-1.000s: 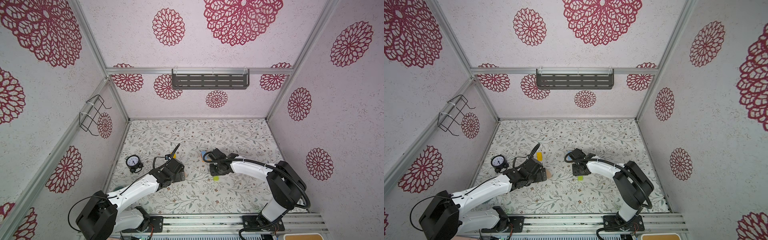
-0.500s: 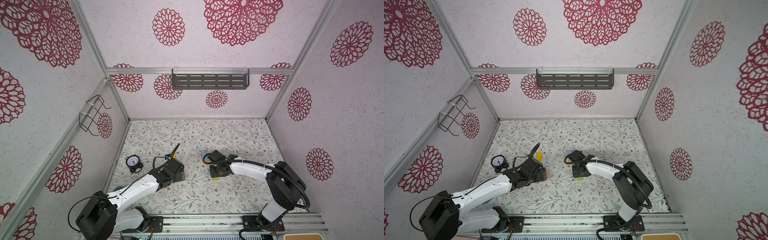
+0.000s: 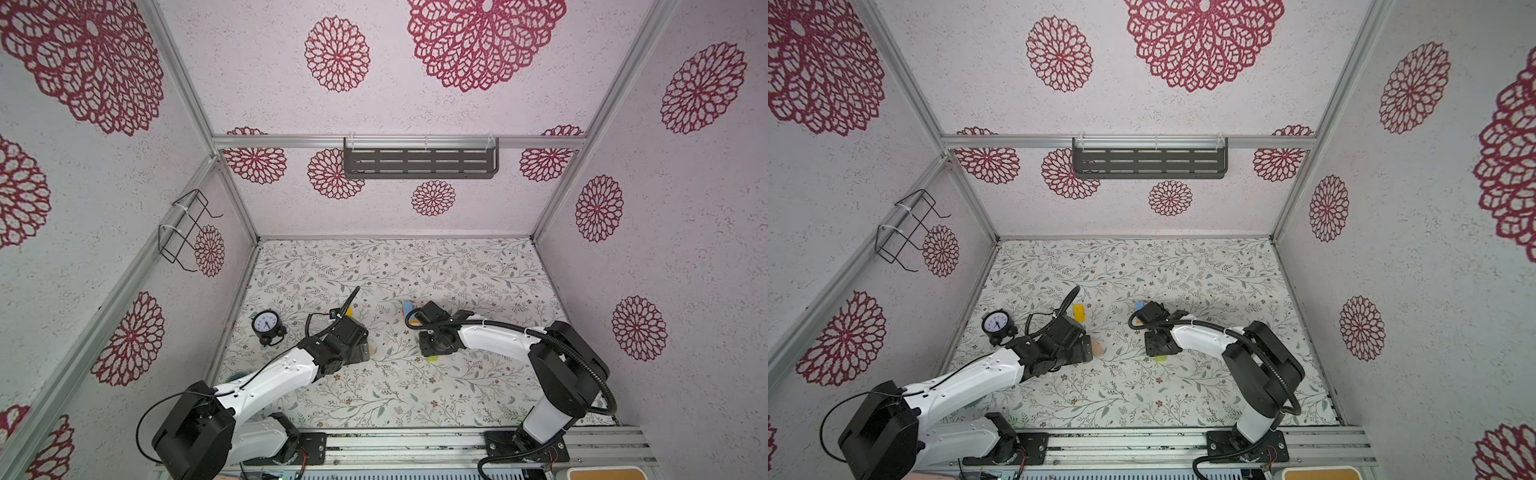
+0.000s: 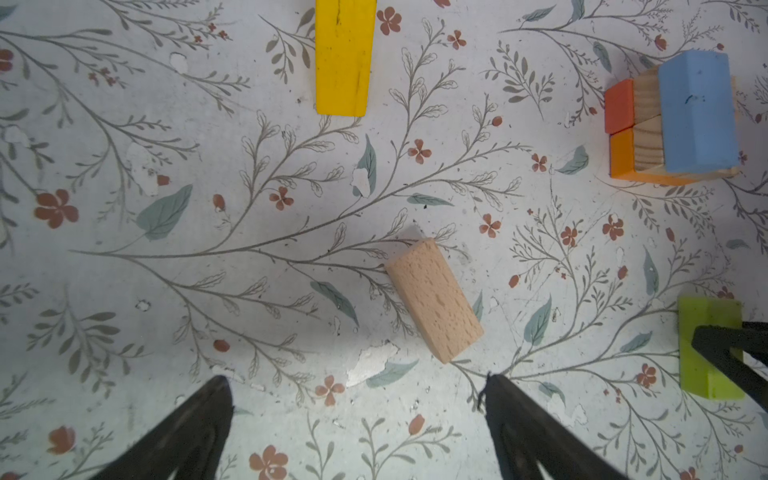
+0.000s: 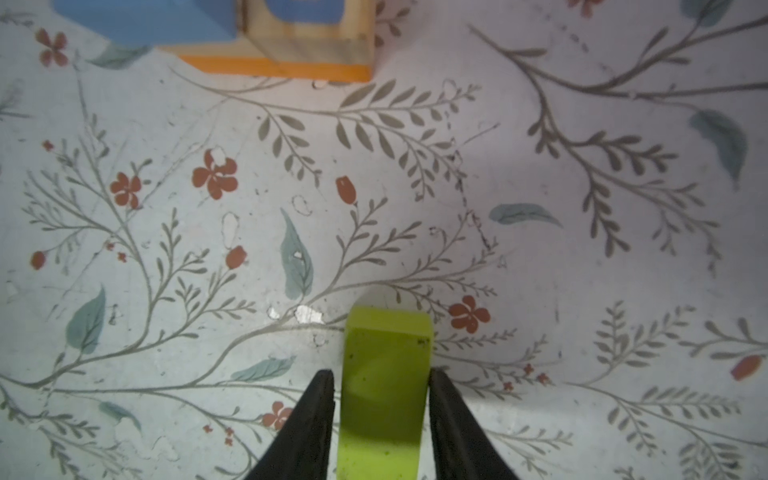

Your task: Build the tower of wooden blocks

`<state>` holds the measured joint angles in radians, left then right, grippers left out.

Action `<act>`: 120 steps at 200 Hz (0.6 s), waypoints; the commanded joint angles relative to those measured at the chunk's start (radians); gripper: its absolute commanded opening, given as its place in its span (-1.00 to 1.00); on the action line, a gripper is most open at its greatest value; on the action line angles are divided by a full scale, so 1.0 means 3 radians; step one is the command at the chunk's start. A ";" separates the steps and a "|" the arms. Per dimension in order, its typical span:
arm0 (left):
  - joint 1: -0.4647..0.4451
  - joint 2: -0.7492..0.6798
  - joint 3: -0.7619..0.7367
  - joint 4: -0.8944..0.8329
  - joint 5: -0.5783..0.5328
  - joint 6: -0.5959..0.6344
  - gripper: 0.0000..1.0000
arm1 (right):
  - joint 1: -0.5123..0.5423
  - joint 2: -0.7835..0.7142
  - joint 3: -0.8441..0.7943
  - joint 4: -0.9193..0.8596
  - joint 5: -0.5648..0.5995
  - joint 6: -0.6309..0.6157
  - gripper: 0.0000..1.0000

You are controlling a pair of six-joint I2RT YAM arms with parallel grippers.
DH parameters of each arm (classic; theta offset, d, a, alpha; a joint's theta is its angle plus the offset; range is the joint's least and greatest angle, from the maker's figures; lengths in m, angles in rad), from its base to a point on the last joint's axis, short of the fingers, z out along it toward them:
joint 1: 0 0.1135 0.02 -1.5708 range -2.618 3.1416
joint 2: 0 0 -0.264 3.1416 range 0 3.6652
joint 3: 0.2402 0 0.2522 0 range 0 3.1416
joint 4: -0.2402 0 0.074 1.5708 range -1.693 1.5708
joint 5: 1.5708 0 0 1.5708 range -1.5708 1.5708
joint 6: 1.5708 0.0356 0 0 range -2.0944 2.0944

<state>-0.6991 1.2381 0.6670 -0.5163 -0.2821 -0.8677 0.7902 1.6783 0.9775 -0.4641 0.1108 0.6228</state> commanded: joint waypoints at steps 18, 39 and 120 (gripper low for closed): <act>0.0027 0.0024 0.0121 -0.0065 -0.0085 0.0008 0.95 | 0.0025 0.0006 0.0027 -0.0064 0.0116 0.0054 -0.19; 0.0034 0.0020 0.0150 -0.0089 -0.0099 0.0025 0.95 | 0.0024 -0.0015 0.0063 -0.0107 0.0144 0.0043 -0.32; 0.0140 0.0219 0.0398 -0.0089 -0.0076 0.0184 0.95 | -0.0031 -0.0041 0.0668 -0.0585 0.0173 -0.0223 -0.43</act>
<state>-0.6754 1.2770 0.7429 -0.5446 -0.2871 -0.8371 0.7895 1.6859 1.0973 -0.5655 0.1402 0.5987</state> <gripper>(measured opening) 0.974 0.327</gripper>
